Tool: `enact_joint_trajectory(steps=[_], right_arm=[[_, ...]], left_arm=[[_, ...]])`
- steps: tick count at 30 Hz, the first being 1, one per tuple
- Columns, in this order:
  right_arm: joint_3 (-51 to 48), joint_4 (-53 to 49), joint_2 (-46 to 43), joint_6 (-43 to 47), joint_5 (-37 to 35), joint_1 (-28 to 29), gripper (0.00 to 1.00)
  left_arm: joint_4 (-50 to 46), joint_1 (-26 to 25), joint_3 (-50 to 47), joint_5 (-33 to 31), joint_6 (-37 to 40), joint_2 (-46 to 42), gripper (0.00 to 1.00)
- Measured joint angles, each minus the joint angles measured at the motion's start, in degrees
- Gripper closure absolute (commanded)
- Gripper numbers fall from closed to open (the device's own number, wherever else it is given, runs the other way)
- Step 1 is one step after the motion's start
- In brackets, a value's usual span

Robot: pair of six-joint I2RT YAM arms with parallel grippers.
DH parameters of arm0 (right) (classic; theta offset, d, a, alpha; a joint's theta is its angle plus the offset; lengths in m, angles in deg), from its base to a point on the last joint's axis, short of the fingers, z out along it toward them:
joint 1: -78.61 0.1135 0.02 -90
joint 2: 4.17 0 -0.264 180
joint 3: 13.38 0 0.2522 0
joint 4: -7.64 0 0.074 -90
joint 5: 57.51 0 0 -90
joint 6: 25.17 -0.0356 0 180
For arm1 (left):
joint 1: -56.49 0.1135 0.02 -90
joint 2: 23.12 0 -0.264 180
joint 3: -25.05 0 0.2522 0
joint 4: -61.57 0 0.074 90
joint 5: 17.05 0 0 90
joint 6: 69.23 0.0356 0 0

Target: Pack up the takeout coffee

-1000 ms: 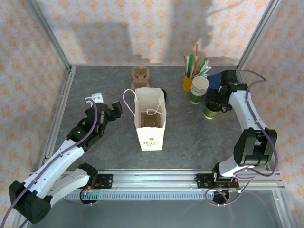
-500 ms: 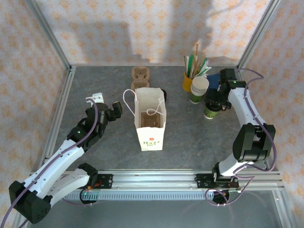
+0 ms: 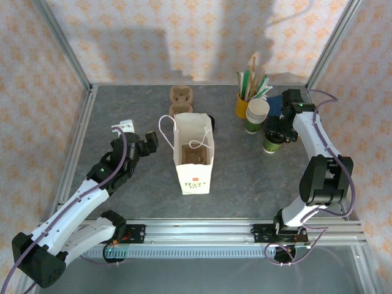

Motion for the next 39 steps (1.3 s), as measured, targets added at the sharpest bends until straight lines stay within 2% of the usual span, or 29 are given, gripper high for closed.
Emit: enact_joint_trajectory(steps=[23, 30, 39], right_arm=[[1.5, -1.0, 3.0, 0.0, -0.1, 0.0, 0.23], [2.0, -1.1, 3.3, -0.2, -0.2, 0.0, 0.2], [4.2, -1.9, 4.7, -0.3, -0.2, 0.0, 0.21]], left_arm=[[0.0, 0.0, 0.1, 0.2, 0.4, 1.2, 0.02], [0.0, 0.0, 0.2, 0.7, 0.5, 1.4, 0.03], [0.0, 0.0, 0.2, 1.5, 0.5, 1.4, 0.03]])
